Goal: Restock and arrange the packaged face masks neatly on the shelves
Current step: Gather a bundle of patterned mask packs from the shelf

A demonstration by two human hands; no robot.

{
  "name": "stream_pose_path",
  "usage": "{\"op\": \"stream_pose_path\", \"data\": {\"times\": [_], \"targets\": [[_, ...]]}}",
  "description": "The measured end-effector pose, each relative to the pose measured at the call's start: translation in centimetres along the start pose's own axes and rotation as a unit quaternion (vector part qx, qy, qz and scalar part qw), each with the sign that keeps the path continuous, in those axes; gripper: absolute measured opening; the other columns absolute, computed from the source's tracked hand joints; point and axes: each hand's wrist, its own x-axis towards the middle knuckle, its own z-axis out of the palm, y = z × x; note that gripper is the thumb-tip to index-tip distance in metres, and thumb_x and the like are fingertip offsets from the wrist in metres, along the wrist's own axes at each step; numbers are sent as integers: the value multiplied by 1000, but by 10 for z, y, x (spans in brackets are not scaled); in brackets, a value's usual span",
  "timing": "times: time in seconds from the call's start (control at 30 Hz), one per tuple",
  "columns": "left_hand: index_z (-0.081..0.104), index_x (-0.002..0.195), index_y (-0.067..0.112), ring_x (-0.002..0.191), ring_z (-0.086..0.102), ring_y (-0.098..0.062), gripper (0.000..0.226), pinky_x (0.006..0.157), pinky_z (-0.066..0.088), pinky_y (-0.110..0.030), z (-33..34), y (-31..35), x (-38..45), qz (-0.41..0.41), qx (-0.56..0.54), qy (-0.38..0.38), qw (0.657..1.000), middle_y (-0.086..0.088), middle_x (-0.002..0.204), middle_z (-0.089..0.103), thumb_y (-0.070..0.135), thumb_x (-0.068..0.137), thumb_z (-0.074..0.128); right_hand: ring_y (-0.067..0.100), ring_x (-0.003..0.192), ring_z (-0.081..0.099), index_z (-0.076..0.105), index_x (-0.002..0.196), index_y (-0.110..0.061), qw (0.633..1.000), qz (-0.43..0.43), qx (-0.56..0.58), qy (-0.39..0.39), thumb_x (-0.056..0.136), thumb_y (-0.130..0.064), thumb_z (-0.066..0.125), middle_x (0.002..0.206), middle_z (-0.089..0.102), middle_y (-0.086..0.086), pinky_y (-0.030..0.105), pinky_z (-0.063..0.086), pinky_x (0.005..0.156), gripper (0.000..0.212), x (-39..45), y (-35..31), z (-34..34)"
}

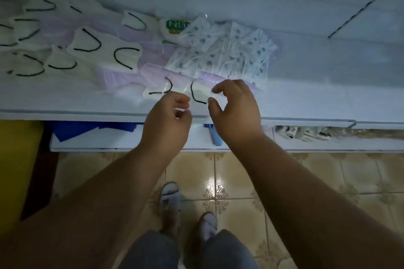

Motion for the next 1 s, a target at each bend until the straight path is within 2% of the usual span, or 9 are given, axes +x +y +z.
{"op": "stream_pose_path", "data": {"times": [0.07,0.13,0.2,0.37,0.57,0.63,0.73,0.87,1.0], "targets": [[59,110,24,102,68,-19,17,90,55,-34,7,5,32,-138,-191,7,972,1,117,68,14,97,59,26,109,57,64,115,-12,999,-12,-27,-35,89,-14,65,122,58,8,28,42,84,26,36,7,13],[57,107,12,109,66,-26,8,96,53,-38,12,12,59,-259,-409,17,875,-10,127,64,12,102,52,28,113,57,62,122,-10,996,-39,-42,-69,91,-8,58,130,55,11,29,42,88,31,74,11,22],[55,96,7,118,61,-27,12,104,49,-37,17,18,82,-285,-457,12,842,-15,125,62,9,104,46,27,118,55,58,129,-11,992,-57,-56,-95,92,0,48,137,52,10,26,40,88,40,110,12,26],[52,109,10,112,65,-21,12,76,56,-29,31,19,118,-290,-444,51,846,-5,95,64,19,100,54,23,152,17,22,158,-19,961,-19,-140,-236,95,-2,38,166,15,6,37,22,120,67,161,13,39],[62,91,15,92,65,-18,9,75,54,-29,38,11,127,-323,-402,45,856,-4,98,63,22,97,62,34,120,55,57,134,-11,980,-88,-71,-165,92,-3,46,134,57,16,38,46,98,44,128,39,55],[65,104,12,92,62,-18,13,70,53,-28,41,7,132,-323,-380,52,865,-5,100,61,22,97,63,37,132,45,53,139,-12,984,-97,-90,-119,92,-6,49,146,46,16,43,41,105,48,142,41,56],[57,129,4,82,59,-16,35,71,51,-27,48,4,138,-298,-398,54,866,-3,94,59,21,98,59,25,151,17,24,157,-21,955,-45,-161,-244,102,-23,42,166,15,4,46,20,120,58,162,36,58],[60,115,9,84,66,-17,26,87,56,-34,49,6,136,-296,-429,48,852,-4,93,66,24,94,64,30,118,55,54,133,-16,959,-72,-151,-230,98,-14,42,127,61,10,39,43,102,37,139,29,59],[66,121,13,105,69,-31,68,93,55,-50,53,-12,139,-304,-395,50,865,-8,116,71,35,59,83,32,94,61,66,111,-7,986,-84,9,-145,92,-6,44,102,68,14,36,48,81,30,115,37,58]]}}
